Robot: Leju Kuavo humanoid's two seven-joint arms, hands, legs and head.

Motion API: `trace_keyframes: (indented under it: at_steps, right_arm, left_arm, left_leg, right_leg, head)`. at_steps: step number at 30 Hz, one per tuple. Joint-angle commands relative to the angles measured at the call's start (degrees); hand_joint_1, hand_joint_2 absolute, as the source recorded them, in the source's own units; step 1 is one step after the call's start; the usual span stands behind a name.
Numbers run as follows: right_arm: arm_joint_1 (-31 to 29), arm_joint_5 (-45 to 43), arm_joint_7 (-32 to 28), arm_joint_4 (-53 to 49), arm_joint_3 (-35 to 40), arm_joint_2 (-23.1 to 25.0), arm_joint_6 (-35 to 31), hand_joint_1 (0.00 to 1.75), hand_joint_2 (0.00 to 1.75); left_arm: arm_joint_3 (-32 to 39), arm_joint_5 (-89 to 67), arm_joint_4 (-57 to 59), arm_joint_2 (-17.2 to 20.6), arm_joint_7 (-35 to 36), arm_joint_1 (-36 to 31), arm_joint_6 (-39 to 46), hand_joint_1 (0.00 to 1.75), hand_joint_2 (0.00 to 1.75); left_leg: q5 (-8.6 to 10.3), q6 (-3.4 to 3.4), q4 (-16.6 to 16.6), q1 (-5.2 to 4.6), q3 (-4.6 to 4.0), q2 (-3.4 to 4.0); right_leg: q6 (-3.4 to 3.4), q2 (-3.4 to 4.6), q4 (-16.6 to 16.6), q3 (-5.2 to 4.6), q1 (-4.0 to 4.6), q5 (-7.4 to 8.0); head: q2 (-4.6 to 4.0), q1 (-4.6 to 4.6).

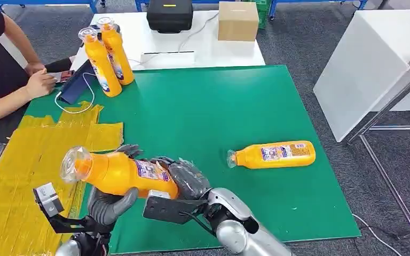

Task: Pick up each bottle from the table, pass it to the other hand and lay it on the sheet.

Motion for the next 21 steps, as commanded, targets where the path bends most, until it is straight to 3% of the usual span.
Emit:
trace_keyframes:
  at_steps: [1, 20, 21]
  right_arm:
    - [-3.3, -0.6, -0.1, 6.1, 4.4, -0.6, 0.8, 1.75, 1.75]
    - [-1.9, 0.9, 0.7, 5.5, 3.2, -1.9, -0.8, 1.75, 1.75]
    - [-1.5, 3.4, 0.9, 4.8, 2.9, -2.4, -2.6, 0.86, 1.75]
  left_arm:
    - [-1.7, -0.8, 0.9, 0.3, -1.2, -1.5, -0.4, 1.75, 1.75]
    - [-0.3, -2.2, 1.1, 0.2, -2.1, -1.0, 1.5, 1.75, 1.75]
    - [0.1, -3.5, 1.0, 0.3, -2.2, -0.9, 2.3, 1.75, 1.75]
  left_leg:
    - [-0.11, -0.05, 0.0, 0.03, 0.24, 0.09]
    - [-0.08, -0.04, -0.1, 0.02, 0.22, -0.01]
    - [-0.03, -0.02, -0.1, 0.0, 0.13, -0.01]
  right_leg:
    - [0.0, -0.01, -0.1, 0.23, 0.04, -0.08]
    - [0.0, -0.1, -0.1, 0.22, 0.03, -0.08]
    - [0.0, -0.07, -0.1, 0.12, 0.01, -0.04]
  head:
    - [-0.02, -0.02]
    - [-0.02, 0.0]
    - [-0.02, 0.0]
